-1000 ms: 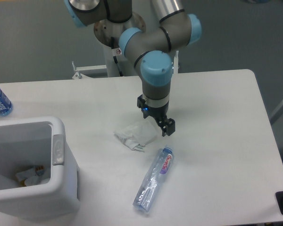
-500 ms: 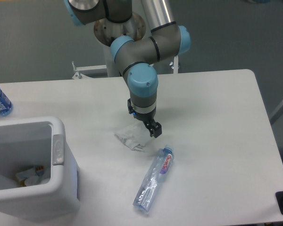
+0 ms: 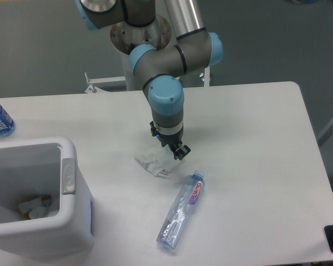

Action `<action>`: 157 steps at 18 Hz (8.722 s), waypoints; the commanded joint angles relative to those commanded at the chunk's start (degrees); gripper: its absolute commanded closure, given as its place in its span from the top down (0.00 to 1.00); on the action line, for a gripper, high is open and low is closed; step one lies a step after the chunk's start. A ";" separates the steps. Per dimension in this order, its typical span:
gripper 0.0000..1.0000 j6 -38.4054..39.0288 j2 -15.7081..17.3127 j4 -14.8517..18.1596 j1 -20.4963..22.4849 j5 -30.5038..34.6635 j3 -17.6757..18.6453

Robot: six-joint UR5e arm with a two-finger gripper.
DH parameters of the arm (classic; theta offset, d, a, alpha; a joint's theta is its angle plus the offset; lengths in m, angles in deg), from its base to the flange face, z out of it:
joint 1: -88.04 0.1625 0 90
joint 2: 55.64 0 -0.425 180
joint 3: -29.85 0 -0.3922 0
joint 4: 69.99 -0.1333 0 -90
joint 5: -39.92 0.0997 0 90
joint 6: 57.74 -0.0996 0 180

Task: Place the trash in the trash can
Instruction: 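Lower the gripper onto the white tissue and close on it, then lift the grasped tissue up off the table, then carry the tissue over the white bin and open the gripper, then move the open gripper over the clear water bottle, then lower onto the bottle's cap end and close the gripper around it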

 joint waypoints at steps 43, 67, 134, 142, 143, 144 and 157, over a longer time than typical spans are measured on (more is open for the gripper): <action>0.00 60.90 8.17 0.44 -2.80 -36.12 -26.55; 1.00 64.07 8.61 -1.58 -9.41 -38.58 -22.85; 1.00 25.93 -26.37 -4.75 -4.66 -10.11 -31.46; 0.97 26.02 -27.07 -4.66 -4.66 -8.88 -31.29; 0.92 26.10 -27.07 -4.66 -4.66 -8.88 -31.38; 0.86 26.10 -26.90 -4.74 -4.75 -8.88 -31.29; 0.55 26.10 -26.11 -4.75 -4.66 -8.88 -31.38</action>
